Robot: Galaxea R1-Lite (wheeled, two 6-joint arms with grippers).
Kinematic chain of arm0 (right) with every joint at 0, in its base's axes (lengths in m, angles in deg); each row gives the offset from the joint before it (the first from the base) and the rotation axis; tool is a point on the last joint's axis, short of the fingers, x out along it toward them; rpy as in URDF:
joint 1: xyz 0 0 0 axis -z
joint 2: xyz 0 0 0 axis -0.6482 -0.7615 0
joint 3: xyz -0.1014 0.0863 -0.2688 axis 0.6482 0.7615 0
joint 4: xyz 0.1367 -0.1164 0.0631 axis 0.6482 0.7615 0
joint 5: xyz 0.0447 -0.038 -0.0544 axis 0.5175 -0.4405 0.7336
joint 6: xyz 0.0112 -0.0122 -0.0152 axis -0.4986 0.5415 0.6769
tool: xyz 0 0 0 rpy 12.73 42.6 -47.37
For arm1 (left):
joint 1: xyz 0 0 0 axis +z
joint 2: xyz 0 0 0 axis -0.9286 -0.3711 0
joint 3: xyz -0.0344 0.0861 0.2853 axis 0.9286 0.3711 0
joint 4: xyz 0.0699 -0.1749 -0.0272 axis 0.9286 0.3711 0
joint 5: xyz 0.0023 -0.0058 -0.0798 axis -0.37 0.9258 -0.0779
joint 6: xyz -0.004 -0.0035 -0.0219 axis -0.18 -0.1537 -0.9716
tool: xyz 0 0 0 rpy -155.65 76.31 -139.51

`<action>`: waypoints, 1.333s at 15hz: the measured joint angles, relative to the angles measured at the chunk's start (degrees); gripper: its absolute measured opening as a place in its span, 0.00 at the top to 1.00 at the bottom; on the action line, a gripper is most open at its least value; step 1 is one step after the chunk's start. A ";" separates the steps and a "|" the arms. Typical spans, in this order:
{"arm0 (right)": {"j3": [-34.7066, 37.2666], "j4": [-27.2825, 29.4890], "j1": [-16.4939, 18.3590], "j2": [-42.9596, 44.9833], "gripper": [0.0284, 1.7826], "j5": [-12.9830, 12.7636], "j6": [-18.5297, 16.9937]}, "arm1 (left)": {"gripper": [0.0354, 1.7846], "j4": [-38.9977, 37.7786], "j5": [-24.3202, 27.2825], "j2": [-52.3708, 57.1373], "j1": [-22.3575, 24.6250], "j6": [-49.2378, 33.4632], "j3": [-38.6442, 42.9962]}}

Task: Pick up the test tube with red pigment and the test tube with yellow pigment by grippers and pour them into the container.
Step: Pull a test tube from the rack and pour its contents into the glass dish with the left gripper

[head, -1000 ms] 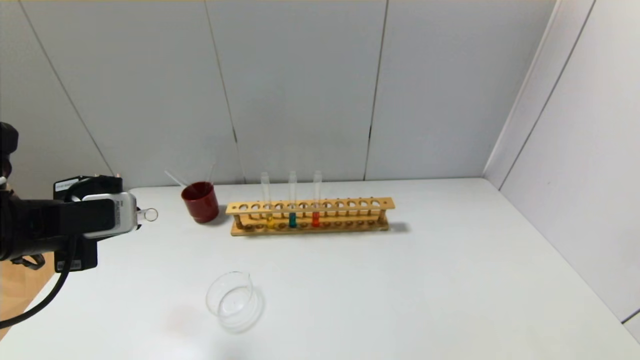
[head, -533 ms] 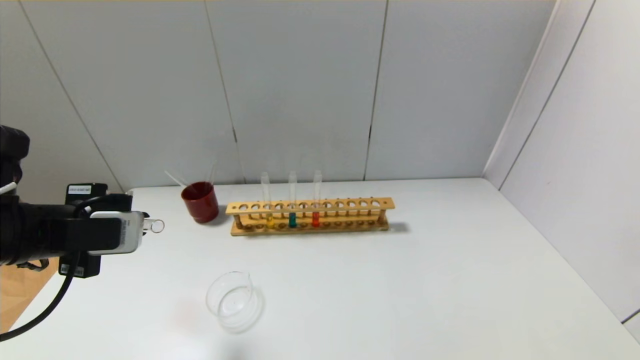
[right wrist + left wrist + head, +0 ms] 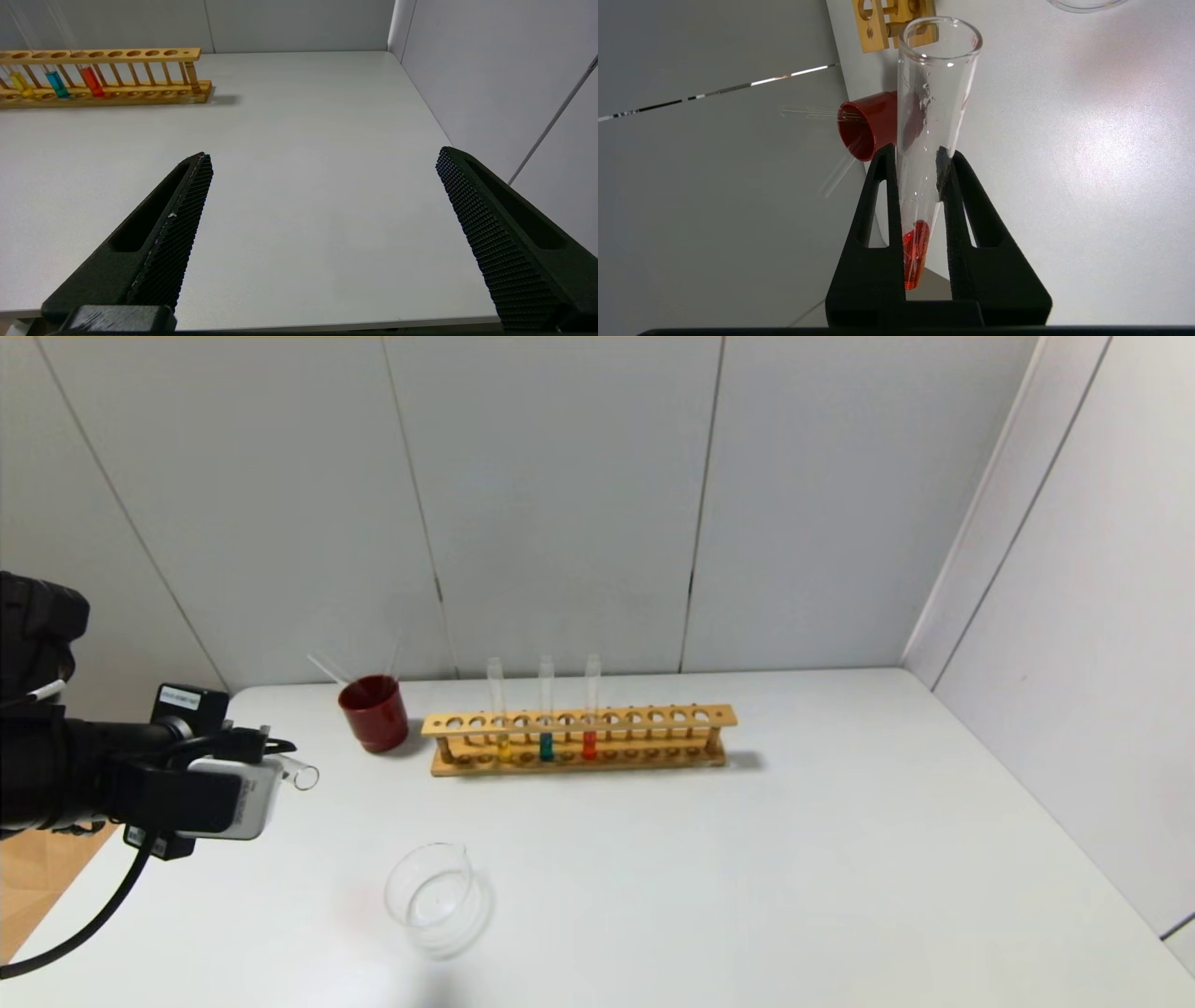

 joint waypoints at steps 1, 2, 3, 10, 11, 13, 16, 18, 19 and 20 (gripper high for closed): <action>0.00 0.00 0.00 0.00 0.02 0.02 0.01 | 0.85 0.02 0.22 -0.21 0.00 1.52 0.00; 0.00 0.00 0.00 0.00 0.02 0.02 0.00 | 0.85 0.02 0.35 -0.34 0.00 2.76 0.00; 0.00 0.00 0.00 0.00 0.02 0.02 0.01 | 0.85 0.02 0.49 -0.43 -0.01 3.62 0.02; 0.00 0.00 0.00 0.00 0.02 0.00 0.00 | 0.85 0.02 1.35 -0.52 0.00 10.59 0.33; 0.00 0.00 0.00 0.00 0.02 0.02 0.00 | 0.85 -0.05 1.32 -0.54 0.00 11.63 0.35; 0.00 0.00 0.00 0.00 0.02 0.00 0.01 | 0.85 -0.07 1.27 -0.61 0.00 12.96 0.45; 0.00 0.00 0.00 0.00 0.02 0.00 0.01 | 0.85 -0.09 1.10 -0.69 -0.01 16.41 0.48; 0.00 0.00 0.00 0.00 0.02 0.02 0.01 | 0.85 -0.09 0.77 -0.98 -0.37 17.29 0.48; 0.00 0.00 0.00 0.00 0.02 0.02 0.01 | 0.85 -0.09 0.61 -1.30 -0.60 17.55 0.48; 0.00 0.00 0.00 0.00 0.02 0.00 0.01 | 0.85 -0.09 0.57 -1.57 -0.82 17.94 0.48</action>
